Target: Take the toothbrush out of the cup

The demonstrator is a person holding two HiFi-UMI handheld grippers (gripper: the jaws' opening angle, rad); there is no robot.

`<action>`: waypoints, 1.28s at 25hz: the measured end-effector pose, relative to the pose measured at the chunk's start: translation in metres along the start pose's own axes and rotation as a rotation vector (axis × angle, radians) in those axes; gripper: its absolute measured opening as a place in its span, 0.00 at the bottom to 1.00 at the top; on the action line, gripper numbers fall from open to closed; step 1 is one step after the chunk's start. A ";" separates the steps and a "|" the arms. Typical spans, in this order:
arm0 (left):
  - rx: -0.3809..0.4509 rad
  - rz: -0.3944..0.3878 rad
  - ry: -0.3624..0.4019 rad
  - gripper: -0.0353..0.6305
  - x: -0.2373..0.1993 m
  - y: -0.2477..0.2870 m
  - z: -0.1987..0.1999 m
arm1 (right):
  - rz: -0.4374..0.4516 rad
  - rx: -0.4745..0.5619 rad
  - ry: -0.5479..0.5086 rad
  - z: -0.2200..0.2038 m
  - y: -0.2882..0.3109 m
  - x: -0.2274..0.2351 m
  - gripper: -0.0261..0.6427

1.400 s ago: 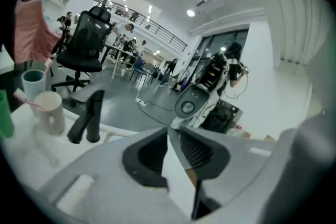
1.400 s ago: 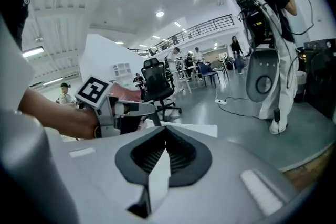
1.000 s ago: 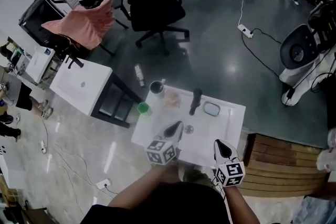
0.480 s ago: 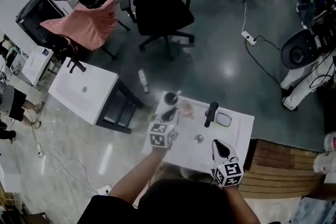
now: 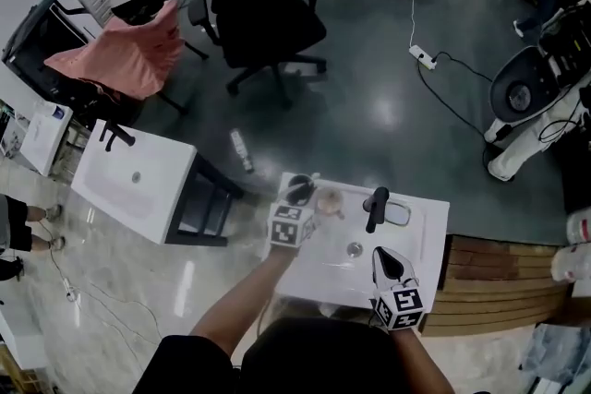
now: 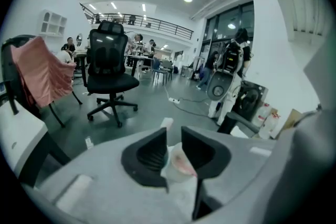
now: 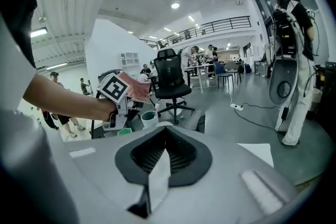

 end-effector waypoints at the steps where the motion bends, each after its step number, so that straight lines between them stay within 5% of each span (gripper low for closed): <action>1: -0.016 -0.004 0.004 0.19 -0.003 0.005 0.001 | -0.007 -0.003 0.007 0.001 0.003 -0.001 0.04; 32: -0.209 -0.018 0.067 0.12 -0.029 0.054 -0.002 | -0.062 -0.034 0.079 0.000 0.028 0.013 0.04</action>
Point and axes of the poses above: the fingertips, and each gripper's own axes: y forward along the fingers, x to its right, z out of its top, the point moved 8 cm from there along -y, backward along the fingers, and after that the axes turned 7 degrees about -z, right-handed, at the moved point
